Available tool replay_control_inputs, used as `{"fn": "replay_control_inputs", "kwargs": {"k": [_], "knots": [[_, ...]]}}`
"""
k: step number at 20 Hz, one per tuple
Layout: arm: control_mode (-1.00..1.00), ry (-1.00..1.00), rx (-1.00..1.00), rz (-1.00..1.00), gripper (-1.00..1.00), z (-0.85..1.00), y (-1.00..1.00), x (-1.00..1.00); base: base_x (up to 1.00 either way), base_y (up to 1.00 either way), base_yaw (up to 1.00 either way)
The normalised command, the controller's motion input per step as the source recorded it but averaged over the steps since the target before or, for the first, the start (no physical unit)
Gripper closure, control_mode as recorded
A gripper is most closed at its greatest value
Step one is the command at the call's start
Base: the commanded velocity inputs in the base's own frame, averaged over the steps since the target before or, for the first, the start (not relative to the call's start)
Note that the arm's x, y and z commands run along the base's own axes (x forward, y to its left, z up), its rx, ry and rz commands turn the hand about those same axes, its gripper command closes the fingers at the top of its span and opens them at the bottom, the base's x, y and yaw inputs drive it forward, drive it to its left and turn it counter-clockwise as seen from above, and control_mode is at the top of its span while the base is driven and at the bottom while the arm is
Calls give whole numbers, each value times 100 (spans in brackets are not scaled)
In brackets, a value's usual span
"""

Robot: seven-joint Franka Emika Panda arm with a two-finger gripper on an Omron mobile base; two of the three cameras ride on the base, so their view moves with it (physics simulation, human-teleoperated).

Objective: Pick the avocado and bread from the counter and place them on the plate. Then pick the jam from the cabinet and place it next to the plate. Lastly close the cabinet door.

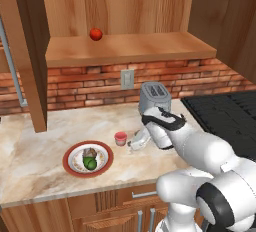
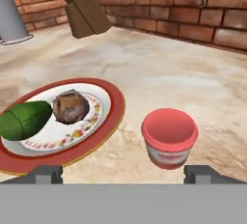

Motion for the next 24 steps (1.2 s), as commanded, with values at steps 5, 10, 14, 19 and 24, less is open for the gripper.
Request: {"fn": "replay_control_inputs", "kwargs": {"k": [5,10,14,19,24], "knots": [[-100,3,0,-10,-100,98,0,-35,0,0,0],[-100,5,-4,-25,-100,39,0,-44,0,0,0],[-100,2,-11,-39,-100,2,0,-50,0,0,0],[-100,0,-5,-43,-100,9,0,-52,0,0,0],[-100,0,-1,-43,-100,17,0,-51,0,0,0]]}}
